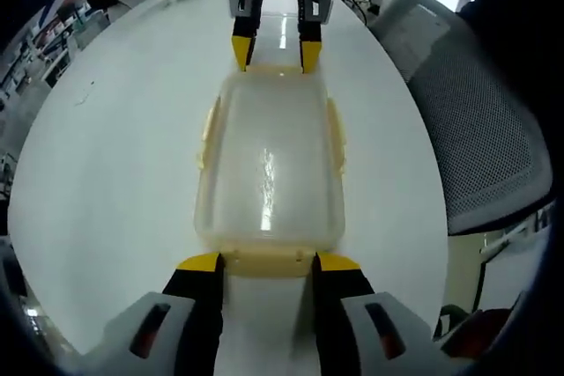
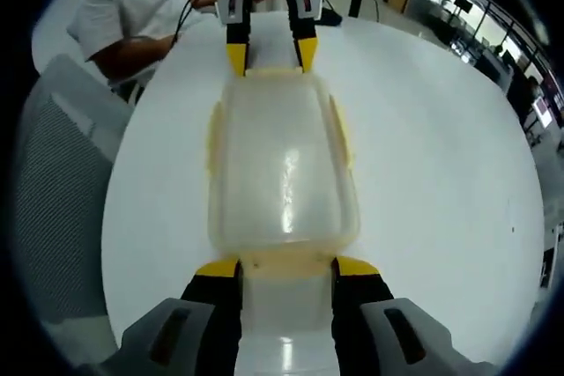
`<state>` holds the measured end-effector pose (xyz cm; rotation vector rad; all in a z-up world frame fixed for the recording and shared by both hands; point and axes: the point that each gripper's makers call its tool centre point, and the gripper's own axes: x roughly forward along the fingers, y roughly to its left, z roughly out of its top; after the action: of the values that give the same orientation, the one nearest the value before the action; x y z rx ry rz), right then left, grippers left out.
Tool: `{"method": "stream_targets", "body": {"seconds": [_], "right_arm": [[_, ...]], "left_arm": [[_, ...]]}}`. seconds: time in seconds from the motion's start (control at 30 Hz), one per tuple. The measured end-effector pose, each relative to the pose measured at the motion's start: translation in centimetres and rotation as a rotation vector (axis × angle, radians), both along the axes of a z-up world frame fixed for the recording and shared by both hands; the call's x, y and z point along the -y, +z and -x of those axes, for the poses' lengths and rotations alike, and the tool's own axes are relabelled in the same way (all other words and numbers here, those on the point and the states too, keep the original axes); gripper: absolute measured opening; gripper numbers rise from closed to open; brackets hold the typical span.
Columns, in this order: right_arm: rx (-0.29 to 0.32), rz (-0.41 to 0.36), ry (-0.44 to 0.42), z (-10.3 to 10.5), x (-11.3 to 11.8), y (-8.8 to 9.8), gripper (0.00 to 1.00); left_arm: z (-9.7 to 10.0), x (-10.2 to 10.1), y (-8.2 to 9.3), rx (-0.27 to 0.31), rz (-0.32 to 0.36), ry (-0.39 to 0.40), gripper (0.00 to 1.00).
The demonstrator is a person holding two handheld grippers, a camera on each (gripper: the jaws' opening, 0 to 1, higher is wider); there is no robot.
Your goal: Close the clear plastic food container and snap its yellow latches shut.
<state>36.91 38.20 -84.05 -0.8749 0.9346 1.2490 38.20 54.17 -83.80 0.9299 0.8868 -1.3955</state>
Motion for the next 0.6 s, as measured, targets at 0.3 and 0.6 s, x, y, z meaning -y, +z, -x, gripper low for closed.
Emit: {"method": "stream_targets", "body": {"seconds": [0.3,0.6], "right_arm": [[-0.018,-0.026,0.010,1.0,0.0,1.7,0.38],[0.031,-0.046,-0.002,-0.4,0.2,4.2,0.39]], "left_arm": [[1.1,-0.4,1.6,0.020,0.004,0.011,0.39],[-0.1,0.0,4.3,0.091,0.007,0.022,0.39]]}}
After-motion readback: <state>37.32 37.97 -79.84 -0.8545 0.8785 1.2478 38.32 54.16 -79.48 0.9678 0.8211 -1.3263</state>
